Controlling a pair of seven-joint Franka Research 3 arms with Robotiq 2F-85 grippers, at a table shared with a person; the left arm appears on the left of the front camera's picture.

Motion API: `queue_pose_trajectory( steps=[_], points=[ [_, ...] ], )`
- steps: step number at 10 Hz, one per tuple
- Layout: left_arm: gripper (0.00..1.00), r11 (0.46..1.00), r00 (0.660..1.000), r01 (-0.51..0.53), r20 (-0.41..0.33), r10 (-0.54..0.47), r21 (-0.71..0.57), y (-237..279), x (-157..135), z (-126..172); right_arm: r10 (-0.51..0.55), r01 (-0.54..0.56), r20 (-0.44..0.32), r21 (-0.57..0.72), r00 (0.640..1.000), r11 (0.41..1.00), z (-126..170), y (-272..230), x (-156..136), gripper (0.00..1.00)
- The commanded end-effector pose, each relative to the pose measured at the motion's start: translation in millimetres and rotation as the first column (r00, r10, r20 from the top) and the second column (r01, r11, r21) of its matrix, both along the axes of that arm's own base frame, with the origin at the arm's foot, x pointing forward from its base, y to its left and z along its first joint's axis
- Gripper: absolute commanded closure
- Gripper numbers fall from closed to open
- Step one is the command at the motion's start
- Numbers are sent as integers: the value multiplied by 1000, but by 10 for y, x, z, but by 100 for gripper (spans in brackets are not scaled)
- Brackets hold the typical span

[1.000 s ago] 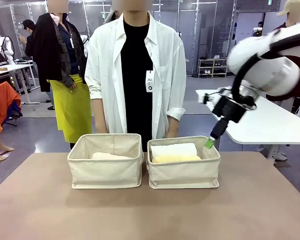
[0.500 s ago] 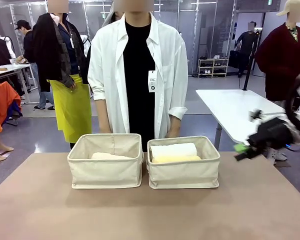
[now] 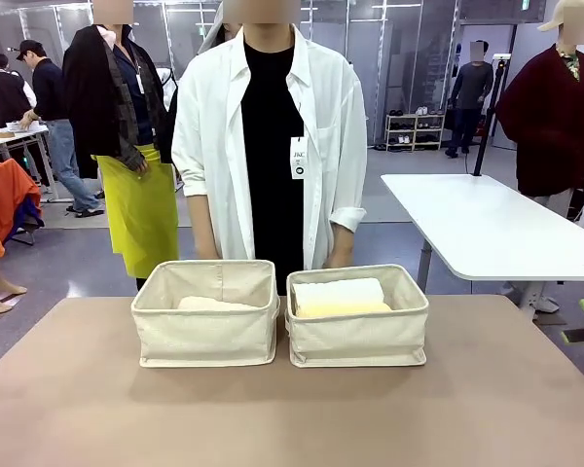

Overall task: Divide the towels into two baskets.
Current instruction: Pick up one hotel-folded towel from the bottom of the table and place it in the Fabric basket indicated by the person.

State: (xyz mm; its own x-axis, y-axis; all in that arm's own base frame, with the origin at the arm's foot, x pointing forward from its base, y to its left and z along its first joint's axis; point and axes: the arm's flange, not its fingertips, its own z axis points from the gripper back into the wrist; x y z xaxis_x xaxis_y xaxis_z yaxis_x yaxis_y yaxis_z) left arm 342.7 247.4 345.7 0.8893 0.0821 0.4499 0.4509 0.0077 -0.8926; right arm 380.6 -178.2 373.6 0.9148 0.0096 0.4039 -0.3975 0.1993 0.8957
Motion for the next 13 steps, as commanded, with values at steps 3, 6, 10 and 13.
queue_pose_trajectory(
  steps=[3,6,10,13],
  points=[
    [0,1000,1000,-2,5,2,1,9,-42,-7,-19,19,-19,23,1000,1000,-78,-71,-35,0],
    [0,1000,1000,-2,5,2,1,9,-42,-7,-19,19,-19,23,1000,1000,-78,-71,-35,0],
    [0,1000,1000,-2,5,2,1,9,-42,-7,-19,19,-19,23,1000,1000,-78,-71,-35,0],
    [0,1000,1000,-2,5,2,1,9,-42,-7,-19,19,-19,23,1000,1000,-78,-71,-35,0]
  ],
)
